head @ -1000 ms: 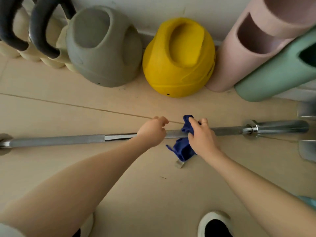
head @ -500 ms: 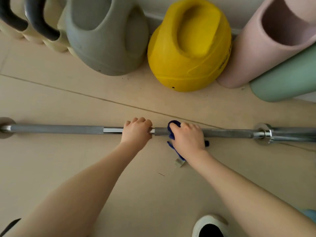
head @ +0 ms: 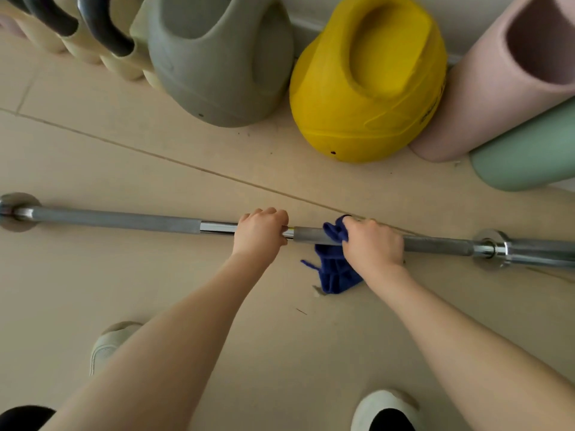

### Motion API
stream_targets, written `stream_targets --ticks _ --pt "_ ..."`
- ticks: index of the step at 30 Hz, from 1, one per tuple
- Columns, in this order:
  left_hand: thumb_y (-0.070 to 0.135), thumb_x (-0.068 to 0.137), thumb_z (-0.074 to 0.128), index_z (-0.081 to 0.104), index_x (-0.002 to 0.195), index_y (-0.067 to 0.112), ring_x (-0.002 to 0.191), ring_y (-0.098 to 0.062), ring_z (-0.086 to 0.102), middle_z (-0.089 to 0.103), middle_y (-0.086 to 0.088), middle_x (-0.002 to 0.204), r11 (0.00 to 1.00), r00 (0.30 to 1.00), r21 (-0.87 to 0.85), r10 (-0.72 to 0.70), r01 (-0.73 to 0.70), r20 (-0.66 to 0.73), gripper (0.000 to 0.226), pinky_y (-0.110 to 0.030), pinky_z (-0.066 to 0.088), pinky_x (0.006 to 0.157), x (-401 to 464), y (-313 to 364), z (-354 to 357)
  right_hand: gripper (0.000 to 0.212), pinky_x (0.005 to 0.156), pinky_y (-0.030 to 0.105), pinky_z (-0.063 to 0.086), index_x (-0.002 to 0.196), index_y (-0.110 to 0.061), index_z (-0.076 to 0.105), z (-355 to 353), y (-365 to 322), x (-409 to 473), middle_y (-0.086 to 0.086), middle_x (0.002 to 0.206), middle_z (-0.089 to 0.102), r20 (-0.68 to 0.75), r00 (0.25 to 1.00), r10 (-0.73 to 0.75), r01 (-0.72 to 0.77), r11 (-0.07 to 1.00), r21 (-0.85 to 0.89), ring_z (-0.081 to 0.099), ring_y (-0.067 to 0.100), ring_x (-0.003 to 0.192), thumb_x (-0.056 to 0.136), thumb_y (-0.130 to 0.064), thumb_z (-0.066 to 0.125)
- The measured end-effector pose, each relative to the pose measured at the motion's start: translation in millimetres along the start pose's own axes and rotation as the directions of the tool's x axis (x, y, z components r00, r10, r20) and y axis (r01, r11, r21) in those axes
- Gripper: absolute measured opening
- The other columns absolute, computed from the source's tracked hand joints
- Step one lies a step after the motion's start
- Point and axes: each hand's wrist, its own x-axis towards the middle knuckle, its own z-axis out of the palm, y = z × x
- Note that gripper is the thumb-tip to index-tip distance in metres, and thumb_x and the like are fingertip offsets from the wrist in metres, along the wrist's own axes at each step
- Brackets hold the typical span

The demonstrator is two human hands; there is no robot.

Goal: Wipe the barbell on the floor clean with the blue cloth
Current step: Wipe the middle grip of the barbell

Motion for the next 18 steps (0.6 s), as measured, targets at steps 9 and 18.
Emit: stream_targets --ticks 9,18 --pt "0.019 0.092 0.053 0.056 0.107 0.015 0.101 -0.027 0.052 0.058 -0.004 0.105 0.995 1.000 0.097 -0.027 0.028 -0.017 0.017 -0.031 0.035 0.079 -6.3 9.7 1.1 0.030 0.062 0.035 0.041 0.123 -0.032 0.041 7.1 -5.5 -7.6 0.010 0.099 0.063 0.027 0.992 -0.123 0.118 0.986 0.120 0.061 0.034 0.087 0.093 -0.028 0.041" --pt "0.019 0.092 0.052 0.056 0.110 0.014 0.104 -0.028 0.050 0.058 -0.005 0.110 0.990 0.996 0.118 -0.077 0.081 -0.038 0.018 -0.034 0.035 0.085 -11.9 16.1 6.7 0.020 0.058 0.033 0.039 0.113 -0.025 0.046 9.2 -19.6 -13.2 0.012 0.088 0.063 0.058 0.995 -0.075 0.058 0.964 0.261 0.058 0.034 0.077 0.093 -0.025 0.041"
